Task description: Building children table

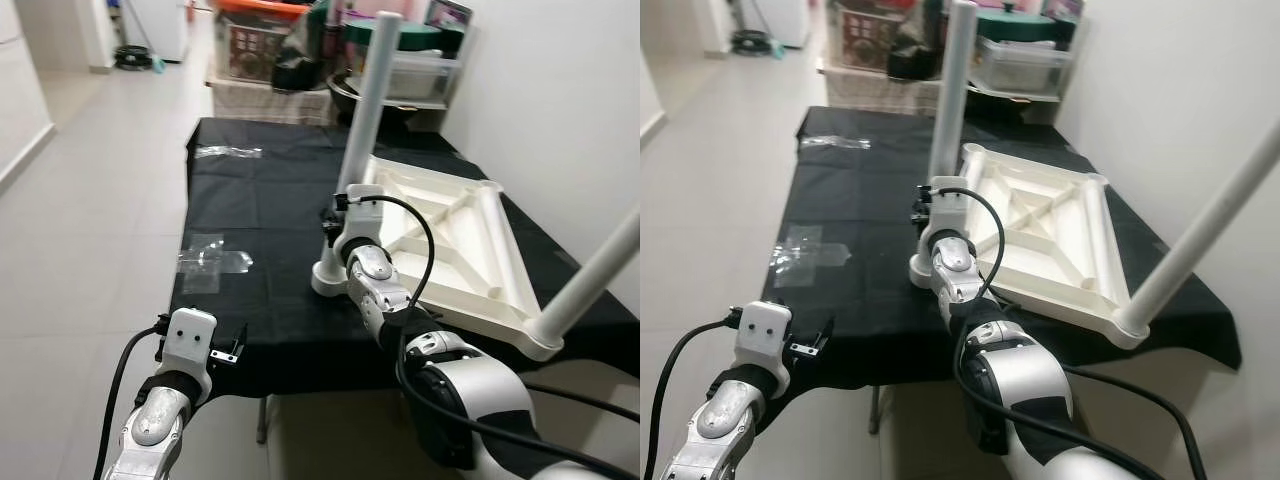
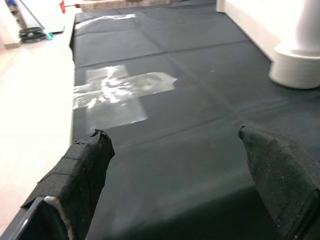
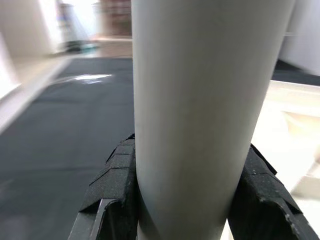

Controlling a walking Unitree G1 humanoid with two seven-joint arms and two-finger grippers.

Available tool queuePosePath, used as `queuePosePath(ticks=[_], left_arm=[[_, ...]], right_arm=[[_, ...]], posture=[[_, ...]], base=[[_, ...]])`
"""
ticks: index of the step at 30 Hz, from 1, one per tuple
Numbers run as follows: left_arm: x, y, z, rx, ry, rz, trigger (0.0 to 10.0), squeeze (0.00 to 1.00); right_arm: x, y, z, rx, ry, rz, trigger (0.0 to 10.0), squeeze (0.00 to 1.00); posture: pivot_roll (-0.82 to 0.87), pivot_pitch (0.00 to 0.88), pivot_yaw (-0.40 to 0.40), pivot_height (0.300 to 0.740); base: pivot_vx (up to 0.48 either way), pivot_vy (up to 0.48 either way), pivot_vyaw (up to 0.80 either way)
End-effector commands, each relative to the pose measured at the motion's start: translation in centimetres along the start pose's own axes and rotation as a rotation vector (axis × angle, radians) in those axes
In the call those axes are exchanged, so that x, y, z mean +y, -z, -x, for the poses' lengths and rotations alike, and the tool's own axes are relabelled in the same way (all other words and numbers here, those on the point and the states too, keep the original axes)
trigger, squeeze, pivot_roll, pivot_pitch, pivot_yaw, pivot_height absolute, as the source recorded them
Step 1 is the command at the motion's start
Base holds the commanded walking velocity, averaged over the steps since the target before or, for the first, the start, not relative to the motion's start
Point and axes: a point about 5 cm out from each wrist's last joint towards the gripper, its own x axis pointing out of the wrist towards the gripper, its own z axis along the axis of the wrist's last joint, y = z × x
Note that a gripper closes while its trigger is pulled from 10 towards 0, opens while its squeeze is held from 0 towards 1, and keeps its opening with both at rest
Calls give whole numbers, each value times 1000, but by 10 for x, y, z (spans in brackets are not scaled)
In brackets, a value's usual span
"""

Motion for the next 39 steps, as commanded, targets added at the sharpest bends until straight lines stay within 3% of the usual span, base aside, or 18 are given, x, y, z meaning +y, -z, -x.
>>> queuePosePath(ticks=[1, 2, 3, 4, 5, 6, 8, 11, 29, 30, 32, 33, 34, 36, 39], left_arm=[[-2, 2, 1, 7, 12, -6, 10000, 0], [-2, 2, 1, 7, 12, -6, 10000, 0], [-3, 2, 1, 7, 13, -6, 10000, 0], [-3, 2, 1, 7, 13, -6, 10000, 0], [-3, 3, 1, 8, 16, -6, 10000, 0], [-3, 3, 1, 8, 16, -6, 10000, 0], [-3, 3, 0, 11, 21, -6, 10000, 0], [-5, 3, -2, 10, 30, -5, 10000, 0], [-1, 2, -2, 10, 26, -14, 10000, 0], [0, 3, -2, 11, 26, -15, 10000, 0], [0, 3, -1, 12, 26, -16, 10000, 0], [0, 3, -1, 14, 29, -18, 10000, 0], [0, 3, -1, 14, 29, -18, 10000, 0], [1, 5, 0, 18, 30, -20, 10000, 0], [0, 6, 1, 21, 32, -20, 10000, 0]], right_arm=[[-59, 10, -2, 36, 303, 21, 0, 0], [-59, 10, -2, 36, 303, 21, 0, 0], [-74, 12, -1, 41, 393, 13, 0, 0], [-74, 12, -1, 41, 393, 13, 0, 0], [-89, 12, 1, 33, 466, 12, 0, 0], [-89, 12, 1, 33, 466, 12, 0, 0], [-110, 7, 5, -3, 588, 12, 0, 0], [-121, 6, 8, -9, 666, 13, 0, 0], [-117, 7, 12, -8, 682, 15, 0, 0], [-114, 3, 11, -48, 638, -8, 10000, 1000], [-111, 0, 11, -79, 606, -24, 10000, 1000], [-108, -14, 18, -190, 485, 22, 10000, 1000], [-108, -14, 18, -190, 485, 22, 10000, 1000], [-107, -18, 37, -245, 391, 87, 10000, 1000], [-109, -15, 50, -241, 361, 108, 10000, 1000]], posture=[[74, 0, -143, 740], [74, 0, -143, 740], [74, 0, -143, 740], [74, 0, -143, 740], [68, 0, -136, 740], [68, 0, -136, 740], [55, 0, -128, 740], [53, 0, -123, 740], [63, 0, -126, 740], [62, 0, -123, 740], [62, 0, -123, 740], [36, 0, -120, 740], [36, 0, -120, 740], [26, 0, -117, 740], [12, 0, -111, 740]], base=[[0, 0, 0], [0, 0, 0], [0, 0, 0], [0, 0, 0], [0, 0, 0], [0, 0, 0], [0, 0, 0], [0, 0, 0], [0, 0, 0], [0, 0, 0], [0, 0, 0], [0, 0, 0], [0, 0, 0], [0, 0, 0], [0, 0, 0]])
